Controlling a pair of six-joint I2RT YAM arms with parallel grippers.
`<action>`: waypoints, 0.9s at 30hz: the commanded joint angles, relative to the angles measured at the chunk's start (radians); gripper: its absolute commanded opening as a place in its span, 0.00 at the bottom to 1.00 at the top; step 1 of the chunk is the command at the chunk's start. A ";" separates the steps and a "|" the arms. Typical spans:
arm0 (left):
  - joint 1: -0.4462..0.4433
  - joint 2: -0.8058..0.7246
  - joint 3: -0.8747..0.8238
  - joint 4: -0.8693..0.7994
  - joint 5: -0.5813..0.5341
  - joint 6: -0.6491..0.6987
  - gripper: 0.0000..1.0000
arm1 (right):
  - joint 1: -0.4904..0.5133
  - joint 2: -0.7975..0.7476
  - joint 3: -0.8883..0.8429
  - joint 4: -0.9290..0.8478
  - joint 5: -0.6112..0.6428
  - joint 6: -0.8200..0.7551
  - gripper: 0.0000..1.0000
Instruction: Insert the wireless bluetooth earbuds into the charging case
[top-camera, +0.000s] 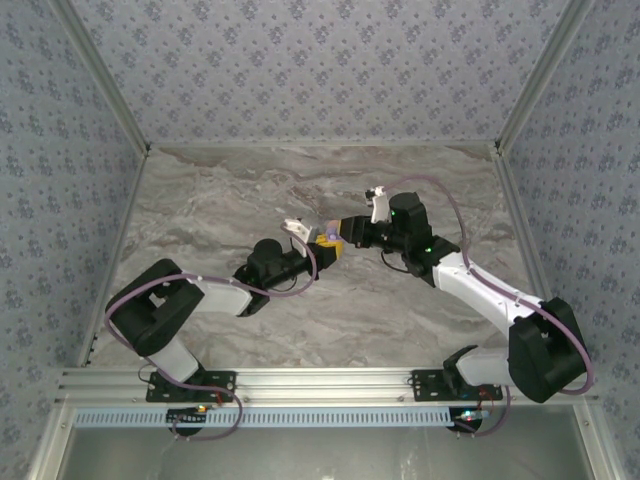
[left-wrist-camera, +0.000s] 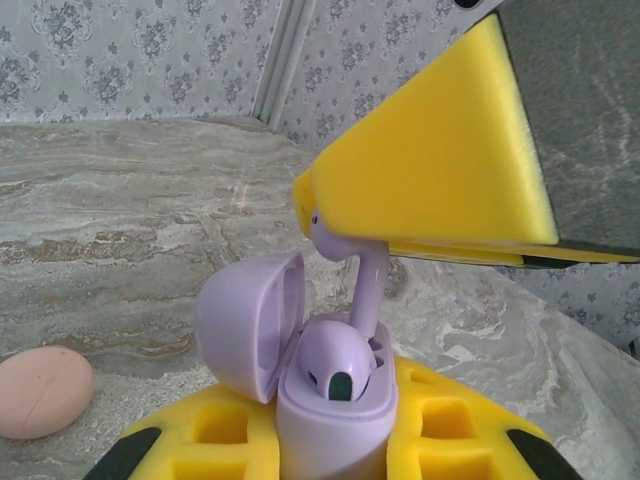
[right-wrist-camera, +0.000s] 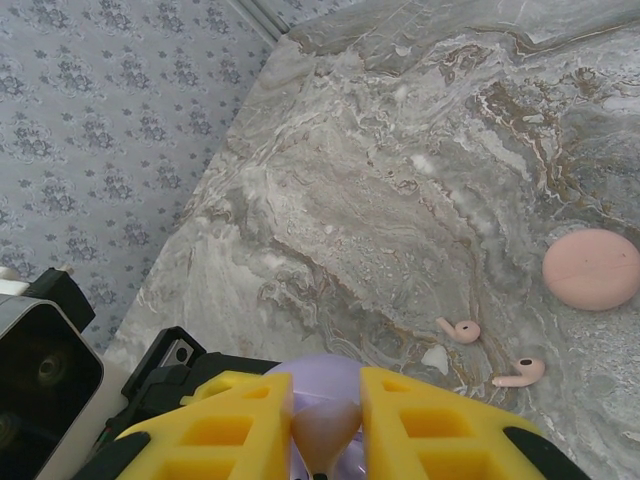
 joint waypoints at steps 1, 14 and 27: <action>-0.007 -0.032 0.033 0.023 -0.014 -0.013 0.02 | 0.009 -0.004 -0.001 0.019 0.013 -0.006 0.25; -0.008 -0.044 0.038 0.004 -0.041 -0.015 0.02 | 0.036 -0.003 0.002 -0.031 0.059 -0.044 0.26; -0.011 -0.060 0.032 -0.018 -0.060 -0.005 0.01 | 0.046 -0.001 0.010 -0.070 0.109 -0.056 0.32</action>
